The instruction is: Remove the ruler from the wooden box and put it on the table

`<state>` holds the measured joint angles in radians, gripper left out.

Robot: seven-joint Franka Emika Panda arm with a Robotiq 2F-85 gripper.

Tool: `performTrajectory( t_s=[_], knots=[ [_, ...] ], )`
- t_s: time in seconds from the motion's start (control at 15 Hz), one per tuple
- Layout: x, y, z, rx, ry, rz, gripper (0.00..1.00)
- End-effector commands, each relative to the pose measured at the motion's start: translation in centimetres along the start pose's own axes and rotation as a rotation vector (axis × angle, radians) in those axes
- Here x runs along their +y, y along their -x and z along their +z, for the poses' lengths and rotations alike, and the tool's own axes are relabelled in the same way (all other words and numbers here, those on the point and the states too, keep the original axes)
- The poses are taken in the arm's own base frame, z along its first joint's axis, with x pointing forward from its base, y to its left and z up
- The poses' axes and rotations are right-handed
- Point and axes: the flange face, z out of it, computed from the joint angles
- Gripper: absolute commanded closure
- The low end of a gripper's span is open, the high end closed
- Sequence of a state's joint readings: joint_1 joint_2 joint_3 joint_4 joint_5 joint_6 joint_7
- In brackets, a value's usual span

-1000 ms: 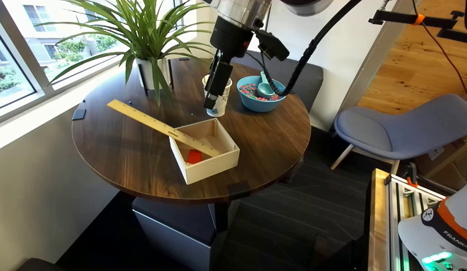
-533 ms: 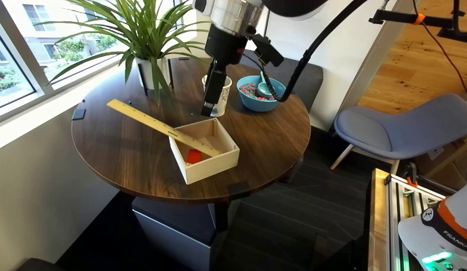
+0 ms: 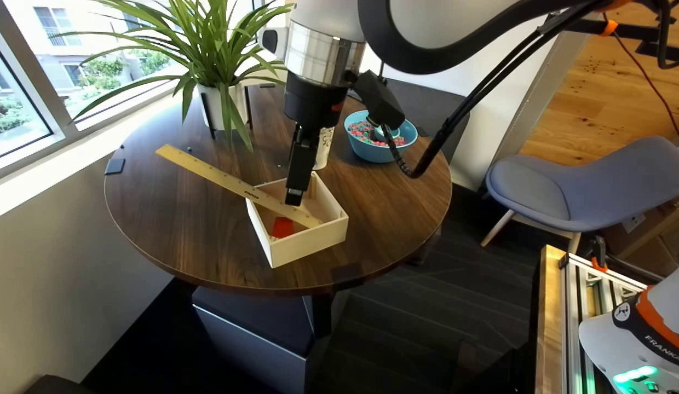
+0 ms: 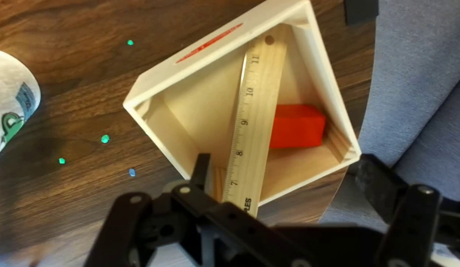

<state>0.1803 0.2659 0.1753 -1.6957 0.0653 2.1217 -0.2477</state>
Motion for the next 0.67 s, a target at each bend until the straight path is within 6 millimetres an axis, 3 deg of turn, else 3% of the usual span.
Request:
performTrajectory(
  t_s=[0.0, 0.6],
  knots=[
    [1.5, 0.1, 1.7, -0.030, 0.006, -0.013, 0.00],
    [1.4, -2.3, 4.1, -0.042, -0.034, -0.034, 0.03]
  ],
)
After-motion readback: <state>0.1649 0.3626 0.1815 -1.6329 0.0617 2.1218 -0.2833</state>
